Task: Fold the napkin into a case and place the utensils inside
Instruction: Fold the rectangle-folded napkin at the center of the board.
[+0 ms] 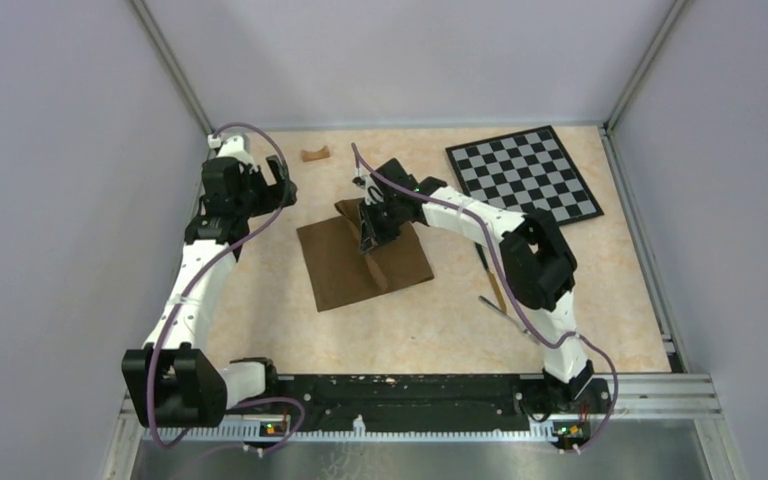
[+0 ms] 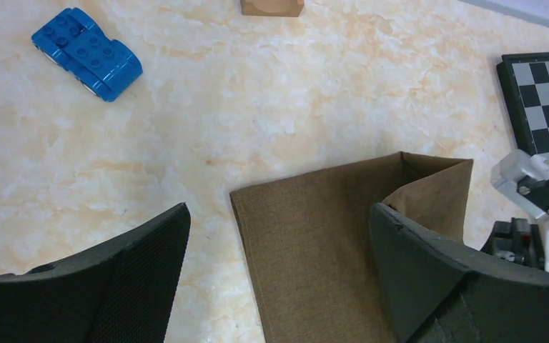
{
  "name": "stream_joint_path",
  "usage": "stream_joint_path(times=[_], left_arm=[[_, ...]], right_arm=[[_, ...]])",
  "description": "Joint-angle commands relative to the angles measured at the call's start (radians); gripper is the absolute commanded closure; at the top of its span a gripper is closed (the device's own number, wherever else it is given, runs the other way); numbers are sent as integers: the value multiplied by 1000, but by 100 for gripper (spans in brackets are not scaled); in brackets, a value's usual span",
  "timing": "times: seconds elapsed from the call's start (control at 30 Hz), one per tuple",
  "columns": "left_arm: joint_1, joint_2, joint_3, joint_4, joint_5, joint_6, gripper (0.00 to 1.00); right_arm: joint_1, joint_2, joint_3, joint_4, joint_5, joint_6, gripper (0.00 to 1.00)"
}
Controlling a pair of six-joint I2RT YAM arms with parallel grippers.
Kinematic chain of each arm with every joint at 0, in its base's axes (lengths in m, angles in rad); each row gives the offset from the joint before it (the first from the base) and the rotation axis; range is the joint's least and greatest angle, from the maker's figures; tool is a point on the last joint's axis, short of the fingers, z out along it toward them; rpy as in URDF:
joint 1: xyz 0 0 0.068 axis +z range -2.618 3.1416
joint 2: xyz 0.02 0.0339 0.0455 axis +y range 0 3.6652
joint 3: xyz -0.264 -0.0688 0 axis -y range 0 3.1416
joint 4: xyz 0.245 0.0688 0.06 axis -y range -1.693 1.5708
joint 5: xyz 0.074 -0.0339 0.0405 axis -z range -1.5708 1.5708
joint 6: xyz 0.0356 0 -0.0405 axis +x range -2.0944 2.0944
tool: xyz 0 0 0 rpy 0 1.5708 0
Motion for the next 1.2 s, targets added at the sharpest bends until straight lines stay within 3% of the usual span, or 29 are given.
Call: stream_joint_path(times=[0.0, 0.43, 1.17], left_arm=[[-2, -18, -8, 50, -25, -9, 1], [-3, -23, -8, 52, -21, -11, 1], [-2, -25, -8, 53, -12, -11, 1]], right_arm=[[29, 25, 43, 139, -128, 155, 100], [61, 131, 114, 210, -166, 315, 100], [90, 259, 262, 167, -141, 366, 100]])
